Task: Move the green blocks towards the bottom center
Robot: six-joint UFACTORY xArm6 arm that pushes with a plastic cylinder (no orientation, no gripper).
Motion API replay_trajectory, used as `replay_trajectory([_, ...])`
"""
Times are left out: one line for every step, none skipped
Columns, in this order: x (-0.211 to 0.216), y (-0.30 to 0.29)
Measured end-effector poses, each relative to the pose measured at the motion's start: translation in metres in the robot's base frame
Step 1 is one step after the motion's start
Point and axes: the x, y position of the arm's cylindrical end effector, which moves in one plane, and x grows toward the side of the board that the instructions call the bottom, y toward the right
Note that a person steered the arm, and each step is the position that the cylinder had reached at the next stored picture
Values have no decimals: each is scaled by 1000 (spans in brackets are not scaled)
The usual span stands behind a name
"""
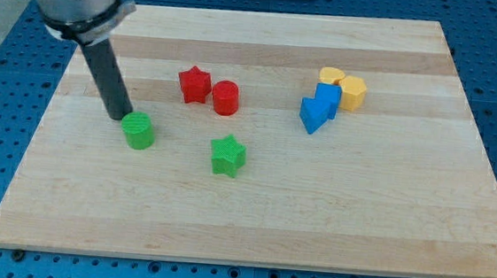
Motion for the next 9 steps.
replay_trajectory([17,27])
replay_trajectory([34,33])
replay_trajectory([36,19])
replay_trajectory([49,-4])
replay_trajectory([76,-8])
replay_trajectory([78,-2])
replay_trajectory([73,8])
replay_trajectory([72,25])
replay_trajectory([72,46])
